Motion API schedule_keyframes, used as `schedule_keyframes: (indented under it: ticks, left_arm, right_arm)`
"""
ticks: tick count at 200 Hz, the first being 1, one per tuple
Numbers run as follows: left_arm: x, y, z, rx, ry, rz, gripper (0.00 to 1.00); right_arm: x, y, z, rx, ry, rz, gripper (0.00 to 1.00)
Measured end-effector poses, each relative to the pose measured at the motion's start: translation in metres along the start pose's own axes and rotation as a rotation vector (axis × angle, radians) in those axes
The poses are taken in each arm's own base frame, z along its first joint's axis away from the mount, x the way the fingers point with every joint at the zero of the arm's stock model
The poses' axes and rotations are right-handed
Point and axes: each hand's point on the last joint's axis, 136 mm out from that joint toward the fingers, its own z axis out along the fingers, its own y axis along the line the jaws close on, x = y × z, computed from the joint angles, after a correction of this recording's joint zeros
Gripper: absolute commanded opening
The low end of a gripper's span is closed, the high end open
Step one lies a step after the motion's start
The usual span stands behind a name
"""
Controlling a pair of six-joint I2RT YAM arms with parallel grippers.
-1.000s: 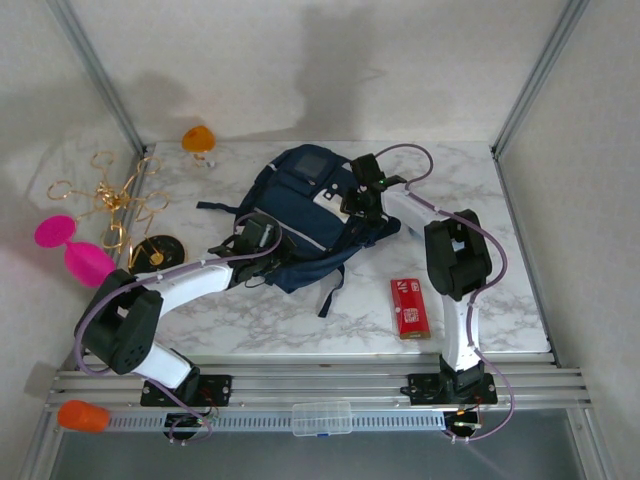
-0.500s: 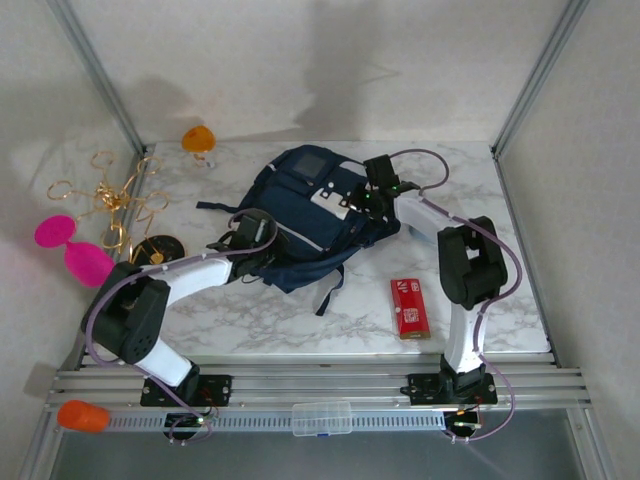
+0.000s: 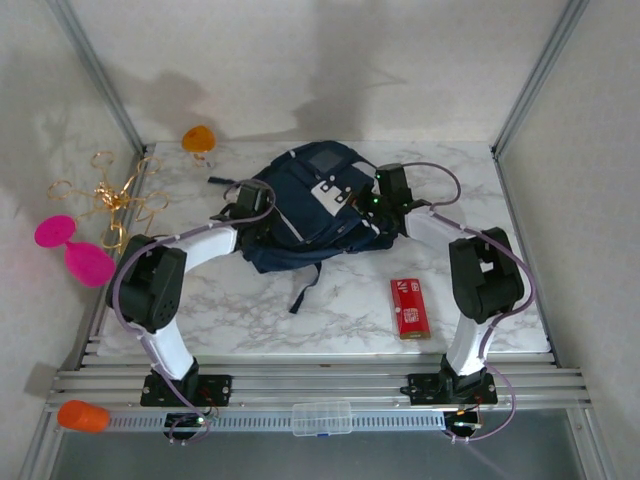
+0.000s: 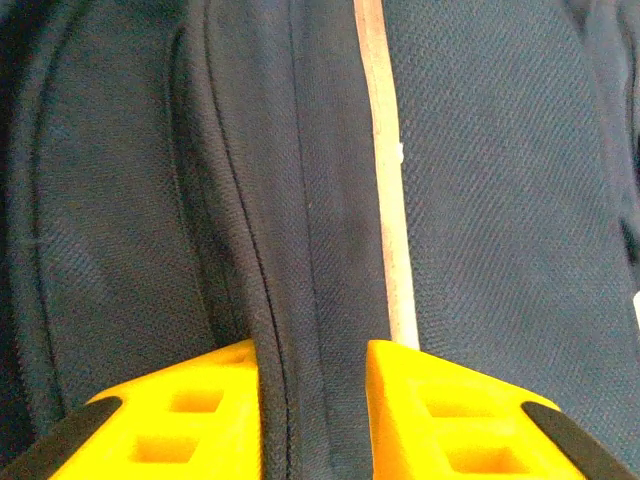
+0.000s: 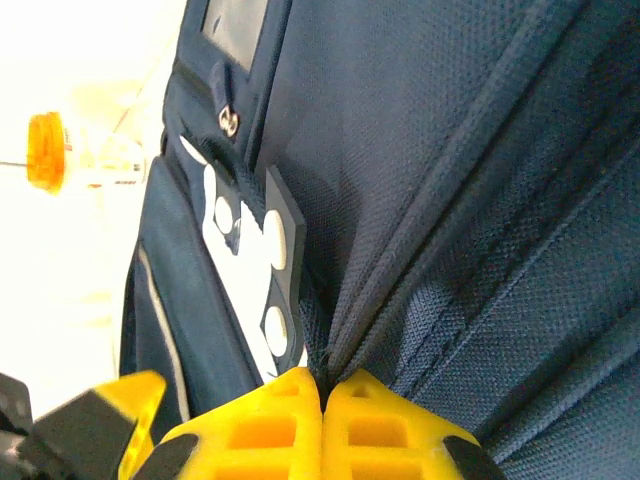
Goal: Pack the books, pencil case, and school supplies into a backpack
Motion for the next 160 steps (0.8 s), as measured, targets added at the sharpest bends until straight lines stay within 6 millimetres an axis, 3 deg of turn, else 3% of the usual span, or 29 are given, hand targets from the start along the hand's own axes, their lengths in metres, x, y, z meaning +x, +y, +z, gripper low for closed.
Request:
schedule_keyframes:
  ticks: [26,45,74,95,123,143,160]
  left_arm:
    - [-0.026,-0.012,0.01,0.005,-0.034,0.013,0.4]
    - [-0.042,-0.022,0.007,0.022,-0.052,0.024,0.47]
    - [-0.032,-0.026,-0.013,0.063,0.007,0.028,0.51]
    - [-0.009,-0.028,-0.047,0.093,0.059,0.014,0.51]
    - [0.047,-0.061,-0.094,0.184,0.144,0.037,0.55]
    - [0.091,-0.079,-0.113,0.191,0.173,0.1,0.56]
    - [0.12,-0.084,-0.122,0.158,0.173,0.156,0.56]
  right_arm:
    - [0.019,0.003,-0.005,-0.037,0.001,0.04,0.0]
    - [0.03,0.008,-0.005,-0.054,0.014,0.067,0.0]
    - [0.034,0.007,-0.011,-0.069,-0.012,0.119,0.0]
    - [0.033,0.014,-0.019,-0.1,-0.044,0.149,0.0]
    - [0.034,0.045,-0.032,-0.204,-0.069,0.147,0.0]
    - [0.033,0.06,-0.038,-0.257,-0.08,0.143,0.0]
    - [0.033,0.061,-0.039,-0.274,-0.084,0.154,0.0]
